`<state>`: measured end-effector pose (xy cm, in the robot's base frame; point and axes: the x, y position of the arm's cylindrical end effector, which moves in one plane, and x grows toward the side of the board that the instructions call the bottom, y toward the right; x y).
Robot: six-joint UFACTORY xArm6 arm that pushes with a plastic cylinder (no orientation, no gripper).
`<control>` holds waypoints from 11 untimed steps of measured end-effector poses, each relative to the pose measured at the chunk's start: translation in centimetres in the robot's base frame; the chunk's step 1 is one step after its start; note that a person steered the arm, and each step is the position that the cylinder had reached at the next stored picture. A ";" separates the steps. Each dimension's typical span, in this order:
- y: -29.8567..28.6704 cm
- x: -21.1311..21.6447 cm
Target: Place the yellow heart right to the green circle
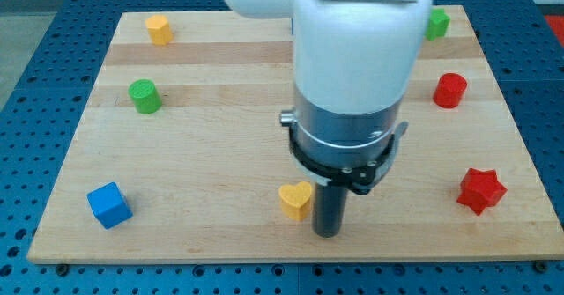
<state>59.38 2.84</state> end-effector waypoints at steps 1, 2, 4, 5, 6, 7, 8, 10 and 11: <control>-0.8 -1.9; -2.7 -4.1; -10.1 -6.1; -12.8 -6.7; -12.9 -8.8; -11.3 -9.5; -11.0 -11.3; -12.3 -9.3; -13.5 -10.0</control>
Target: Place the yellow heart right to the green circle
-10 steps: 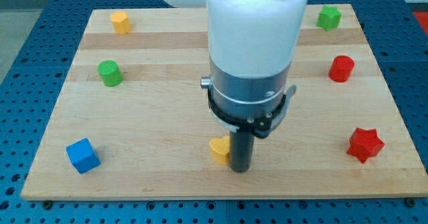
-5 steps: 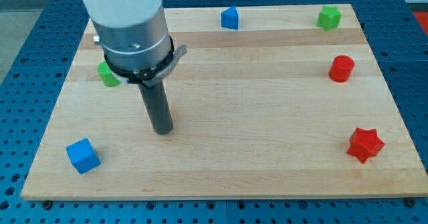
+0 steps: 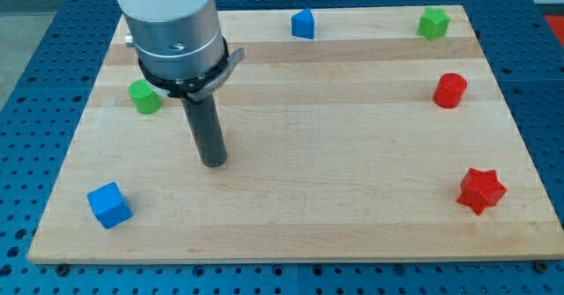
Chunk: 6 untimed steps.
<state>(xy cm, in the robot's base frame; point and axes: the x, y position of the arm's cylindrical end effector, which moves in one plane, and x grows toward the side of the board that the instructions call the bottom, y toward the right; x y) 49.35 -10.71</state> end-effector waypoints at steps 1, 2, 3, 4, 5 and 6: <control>-0.2 -2.6; -1.0 -4.4; -2.1 -5.8; -2.5 -6.9; -2.9 -7.0; -3.6 -7.0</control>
